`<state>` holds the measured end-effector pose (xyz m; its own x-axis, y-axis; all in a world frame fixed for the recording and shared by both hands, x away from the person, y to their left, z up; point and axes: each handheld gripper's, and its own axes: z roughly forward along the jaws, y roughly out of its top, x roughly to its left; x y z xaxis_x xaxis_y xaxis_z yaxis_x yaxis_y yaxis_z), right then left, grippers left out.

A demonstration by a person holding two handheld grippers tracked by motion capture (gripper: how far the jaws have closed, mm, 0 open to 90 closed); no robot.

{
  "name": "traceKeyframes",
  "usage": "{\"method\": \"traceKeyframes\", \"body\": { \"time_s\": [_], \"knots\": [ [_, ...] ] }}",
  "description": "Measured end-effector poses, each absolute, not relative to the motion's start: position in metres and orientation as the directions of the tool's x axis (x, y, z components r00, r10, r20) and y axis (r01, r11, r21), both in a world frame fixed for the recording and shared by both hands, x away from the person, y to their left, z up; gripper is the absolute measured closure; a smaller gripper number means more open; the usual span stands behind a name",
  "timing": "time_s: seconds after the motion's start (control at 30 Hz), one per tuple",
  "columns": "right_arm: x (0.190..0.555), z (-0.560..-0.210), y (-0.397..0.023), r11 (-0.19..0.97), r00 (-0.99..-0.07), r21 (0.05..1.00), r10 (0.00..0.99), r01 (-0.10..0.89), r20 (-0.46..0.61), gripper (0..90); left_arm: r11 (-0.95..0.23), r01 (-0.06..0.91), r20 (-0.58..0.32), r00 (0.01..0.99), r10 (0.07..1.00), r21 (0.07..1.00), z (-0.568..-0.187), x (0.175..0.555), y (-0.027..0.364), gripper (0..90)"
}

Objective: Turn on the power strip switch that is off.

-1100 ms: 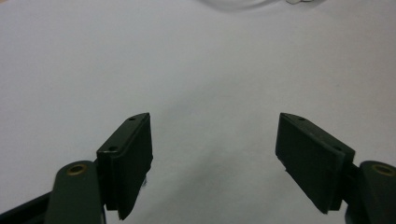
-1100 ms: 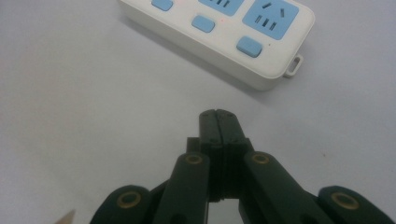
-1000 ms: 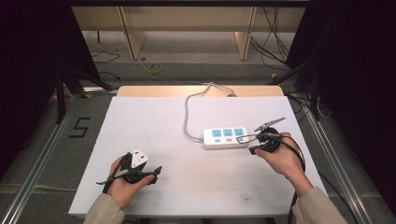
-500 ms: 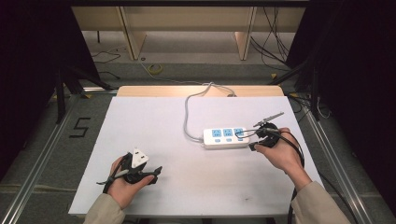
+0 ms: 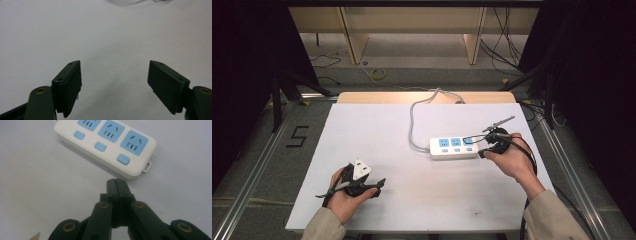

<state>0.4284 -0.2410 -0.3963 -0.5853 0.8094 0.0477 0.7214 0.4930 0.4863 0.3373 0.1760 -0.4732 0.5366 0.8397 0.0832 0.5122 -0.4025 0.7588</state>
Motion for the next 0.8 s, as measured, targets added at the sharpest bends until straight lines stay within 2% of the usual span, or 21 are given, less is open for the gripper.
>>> {"method": "traceKeyframes", "body": {
  "time_s": [0.8],
  "knots": [
    [0.442,-0.393,-0.237,0.498,-0.579,0.456,0.814,0.737,0.046,90.0,-0.408,0.509,0.088,0.540,0.837,0.758,-0.474,0.338,0.176,27.2]
  ]
}}
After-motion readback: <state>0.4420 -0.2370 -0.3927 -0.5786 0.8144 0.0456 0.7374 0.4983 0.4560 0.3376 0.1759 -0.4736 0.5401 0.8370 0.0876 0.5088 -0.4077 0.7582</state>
